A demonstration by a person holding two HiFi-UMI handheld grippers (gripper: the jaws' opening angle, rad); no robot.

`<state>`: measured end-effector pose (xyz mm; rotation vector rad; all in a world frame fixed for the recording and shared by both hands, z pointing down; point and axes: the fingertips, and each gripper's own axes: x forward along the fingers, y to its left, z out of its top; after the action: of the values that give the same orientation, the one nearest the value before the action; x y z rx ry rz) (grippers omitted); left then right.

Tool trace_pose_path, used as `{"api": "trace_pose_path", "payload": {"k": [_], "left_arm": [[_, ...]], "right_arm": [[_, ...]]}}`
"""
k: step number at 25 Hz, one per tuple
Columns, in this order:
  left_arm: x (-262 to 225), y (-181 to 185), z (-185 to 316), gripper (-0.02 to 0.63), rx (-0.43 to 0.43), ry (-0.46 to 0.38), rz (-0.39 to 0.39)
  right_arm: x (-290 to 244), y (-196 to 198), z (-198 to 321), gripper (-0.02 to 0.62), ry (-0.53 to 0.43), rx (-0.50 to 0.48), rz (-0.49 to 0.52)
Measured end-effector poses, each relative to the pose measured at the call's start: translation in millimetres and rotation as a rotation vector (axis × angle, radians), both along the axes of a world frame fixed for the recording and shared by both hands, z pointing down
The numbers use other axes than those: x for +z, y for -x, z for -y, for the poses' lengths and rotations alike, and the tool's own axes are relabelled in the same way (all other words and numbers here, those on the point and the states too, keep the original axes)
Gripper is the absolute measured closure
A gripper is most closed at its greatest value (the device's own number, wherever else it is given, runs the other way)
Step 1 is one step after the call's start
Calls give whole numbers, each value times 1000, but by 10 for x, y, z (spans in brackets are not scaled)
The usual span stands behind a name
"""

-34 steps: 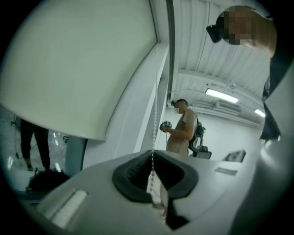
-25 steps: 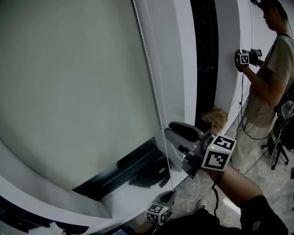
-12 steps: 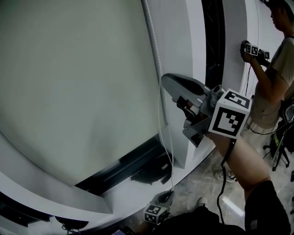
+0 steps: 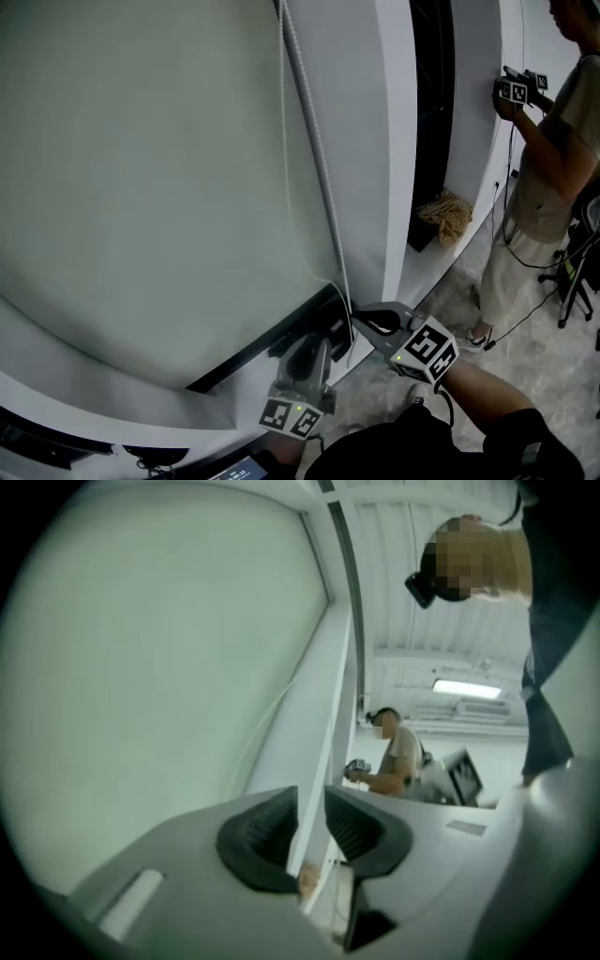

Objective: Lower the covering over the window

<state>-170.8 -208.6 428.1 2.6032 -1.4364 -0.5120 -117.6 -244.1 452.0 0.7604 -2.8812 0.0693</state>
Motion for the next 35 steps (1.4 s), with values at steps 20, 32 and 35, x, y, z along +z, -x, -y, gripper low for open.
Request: {"api": "trace_pose_path", "payload": {"k": [20,32,35], "left_arm": [[-271,-516,48,604,155,28,-54],[-869,-471,-28,480,163,-162,-59],[-896,-443,12,490,133,-171,-61]], "right_arm": [[1163,-55,-846,578,181,-28,-140],[1185,179,-909,578,228,-86,-93],[1175,180,-960,578,228,-89,-90]]}}
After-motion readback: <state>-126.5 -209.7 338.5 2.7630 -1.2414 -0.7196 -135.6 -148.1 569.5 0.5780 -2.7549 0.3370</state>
